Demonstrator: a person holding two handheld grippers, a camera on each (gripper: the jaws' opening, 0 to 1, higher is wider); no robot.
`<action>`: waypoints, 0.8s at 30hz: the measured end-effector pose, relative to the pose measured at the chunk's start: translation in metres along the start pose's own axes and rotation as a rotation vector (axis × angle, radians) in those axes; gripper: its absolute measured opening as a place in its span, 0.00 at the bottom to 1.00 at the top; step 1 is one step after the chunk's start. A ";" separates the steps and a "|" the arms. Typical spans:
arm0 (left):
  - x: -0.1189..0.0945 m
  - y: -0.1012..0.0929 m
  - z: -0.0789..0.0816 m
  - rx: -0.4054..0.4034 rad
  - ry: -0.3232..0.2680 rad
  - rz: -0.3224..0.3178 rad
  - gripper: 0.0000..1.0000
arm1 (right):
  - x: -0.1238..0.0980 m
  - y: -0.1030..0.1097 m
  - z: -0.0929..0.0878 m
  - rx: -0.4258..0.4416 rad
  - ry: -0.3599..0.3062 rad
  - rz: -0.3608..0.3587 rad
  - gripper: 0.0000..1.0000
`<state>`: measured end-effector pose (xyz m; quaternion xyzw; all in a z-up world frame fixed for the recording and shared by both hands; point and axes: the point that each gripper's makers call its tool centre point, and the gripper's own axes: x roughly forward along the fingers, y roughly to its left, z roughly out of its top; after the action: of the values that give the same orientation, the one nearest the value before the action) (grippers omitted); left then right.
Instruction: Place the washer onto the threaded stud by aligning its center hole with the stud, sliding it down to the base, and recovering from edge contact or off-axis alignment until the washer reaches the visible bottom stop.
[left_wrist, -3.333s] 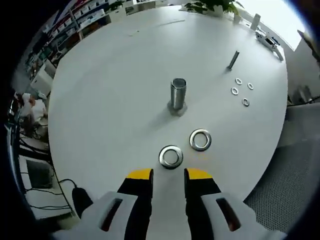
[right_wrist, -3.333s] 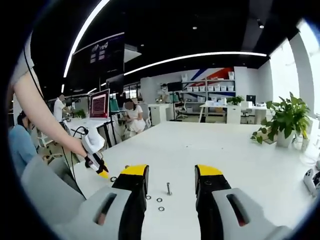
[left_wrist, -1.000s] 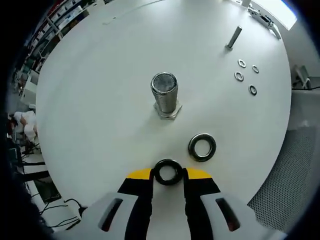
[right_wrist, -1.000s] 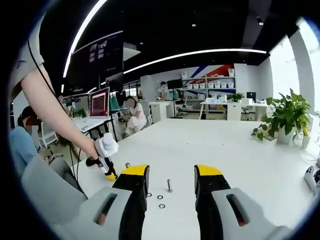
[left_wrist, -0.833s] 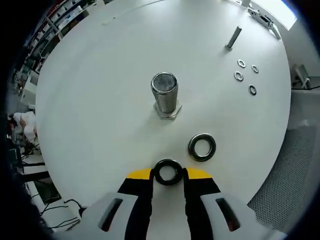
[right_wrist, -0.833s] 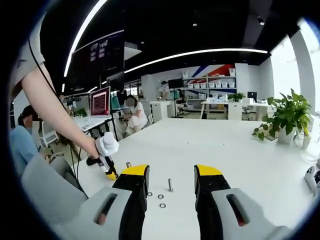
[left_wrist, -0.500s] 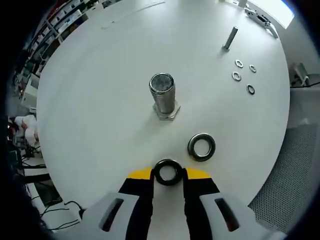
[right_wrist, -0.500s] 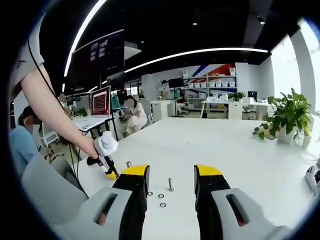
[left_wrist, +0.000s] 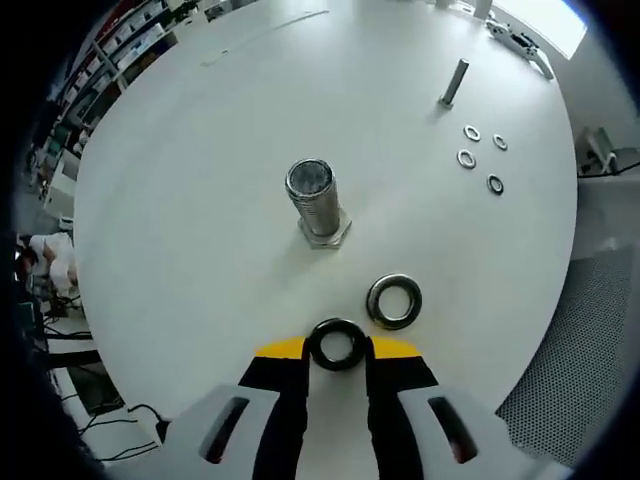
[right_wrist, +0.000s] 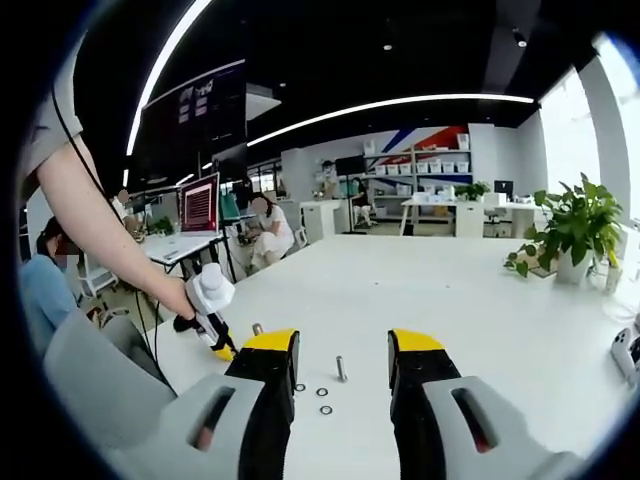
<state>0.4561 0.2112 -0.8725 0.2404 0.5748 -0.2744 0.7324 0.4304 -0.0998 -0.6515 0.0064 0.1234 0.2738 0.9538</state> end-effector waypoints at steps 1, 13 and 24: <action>-0.001 0.000 0.000 -0.001 -0.002 0.001 0.19 | 0.000 0.000 0.000 0.000 0.001 0.000 0.38; -0.010 0.004 0.003 0.003 -0.010 0.013 0.19 | 0.000 0.000 -0.001 0.005 0.001 0.004 0.38; -0.019 0.001 0.013 0.016 -0.041 0.012 0.19 | 0.001 0.000 -0.001 0.008 0.004 0.001 0.38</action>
<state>0.4624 0.2051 -0.8508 0.2439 0.5560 -0.2794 0.7439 0.4311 -0.0998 -0.6530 0.0098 0.1264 0.2738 0.9534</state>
